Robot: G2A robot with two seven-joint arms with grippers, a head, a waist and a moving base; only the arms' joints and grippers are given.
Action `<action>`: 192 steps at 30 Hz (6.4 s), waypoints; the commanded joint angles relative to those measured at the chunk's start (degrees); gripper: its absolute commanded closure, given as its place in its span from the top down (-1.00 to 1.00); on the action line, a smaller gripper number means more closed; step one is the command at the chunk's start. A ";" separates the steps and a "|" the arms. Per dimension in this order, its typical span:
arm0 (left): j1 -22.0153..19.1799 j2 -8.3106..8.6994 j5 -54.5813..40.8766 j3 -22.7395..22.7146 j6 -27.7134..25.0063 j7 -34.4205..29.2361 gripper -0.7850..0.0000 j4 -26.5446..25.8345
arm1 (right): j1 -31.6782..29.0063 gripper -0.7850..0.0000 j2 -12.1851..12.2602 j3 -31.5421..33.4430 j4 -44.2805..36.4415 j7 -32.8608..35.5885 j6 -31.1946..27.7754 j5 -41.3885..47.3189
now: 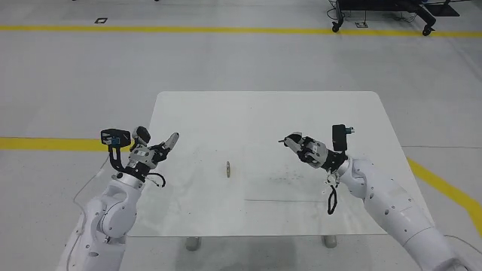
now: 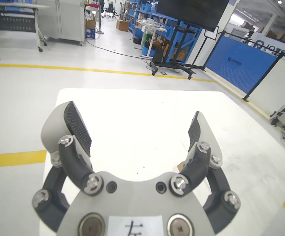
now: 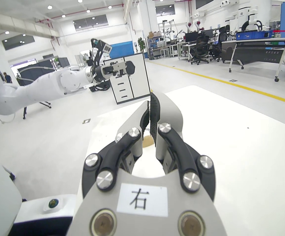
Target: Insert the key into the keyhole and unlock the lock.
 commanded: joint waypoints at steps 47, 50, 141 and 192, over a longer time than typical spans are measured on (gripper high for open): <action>-31.80 -3.22 -64.59 31.37 -40.25 -40.85 0.87 34.47 | 6.17 -1.00 -3.07 -17.40 -2.26 38.16 0.00 59.32; -32.28 -3.20 -65.62 31.96 -40.41 -42.17 0.64 35.01 | 6.09 -1.00 -3.74 -16.84 -1.58 40.05 0.00 60.14; -35.55 2.02 -56.18 38.14 -35.73 -50.40 -1.00 31.13 | -6.41 -0.58 -2.50 3.80 -15.03 64.99 4.96 39.55; -9.89 9.11 -0.59 23.27 -0.82 -40.15 1.00 -6.09 | -8.85 -1.00 -1.45 8.57 -11.55 59.18 0.00 40.61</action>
